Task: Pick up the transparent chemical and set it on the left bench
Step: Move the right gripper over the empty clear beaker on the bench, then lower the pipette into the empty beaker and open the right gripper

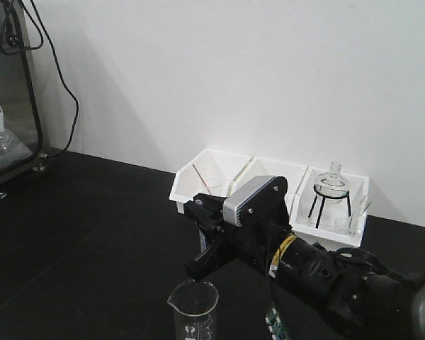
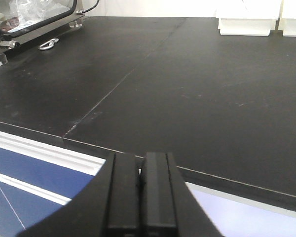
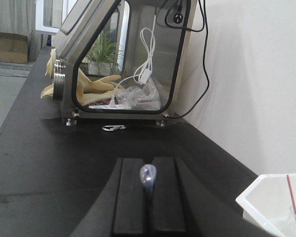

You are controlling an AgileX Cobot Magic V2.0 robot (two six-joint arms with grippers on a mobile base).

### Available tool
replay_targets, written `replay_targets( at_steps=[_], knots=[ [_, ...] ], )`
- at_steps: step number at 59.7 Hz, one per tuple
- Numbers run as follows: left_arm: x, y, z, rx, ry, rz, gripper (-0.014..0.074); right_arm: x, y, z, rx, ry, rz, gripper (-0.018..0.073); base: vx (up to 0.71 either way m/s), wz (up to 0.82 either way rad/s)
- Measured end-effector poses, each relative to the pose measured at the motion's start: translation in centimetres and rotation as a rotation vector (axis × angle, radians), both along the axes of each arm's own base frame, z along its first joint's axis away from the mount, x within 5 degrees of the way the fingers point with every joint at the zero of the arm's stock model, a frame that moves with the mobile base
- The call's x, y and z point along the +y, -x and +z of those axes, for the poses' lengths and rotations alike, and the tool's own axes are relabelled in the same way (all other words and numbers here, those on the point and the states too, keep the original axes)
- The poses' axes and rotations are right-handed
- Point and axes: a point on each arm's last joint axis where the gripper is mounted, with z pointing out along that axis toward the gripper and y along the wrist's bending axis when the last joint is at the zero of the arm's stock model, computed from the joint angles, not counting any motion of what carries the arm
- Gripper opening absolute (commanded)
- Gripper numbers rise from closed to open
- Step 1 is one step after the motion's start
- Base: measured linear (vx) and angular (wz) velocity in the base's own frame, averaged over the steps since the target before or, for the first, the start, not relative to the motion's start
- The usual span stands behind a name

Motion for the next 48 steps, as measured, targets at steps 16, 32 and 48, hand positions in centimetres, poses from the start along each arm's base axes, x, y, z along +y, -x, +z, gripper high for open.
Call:
replay_targets(
  at_steps=[16,32,48],
  knots=[
    [0.0,0.0,0.0,0.0,0.0,0.0,-0.0003,1.6,-0.8,-3.7,0.076,0.044,0.025,0.0085,0.0,0.0],
    [0.0,0.0,0.0,0.0,0.0,0.0,-0.0003,1.9,-1.4,-6.5,0.147,0.092,0.01,0.0416,0.0,0.0],
    [0.0,0.0,0.0,0.0,0.0,0.0,-0.0003,1.5,-1.5,-6.2,0.196,0.093,-0.04,0.0598,0.0,0.0]
  ],
)
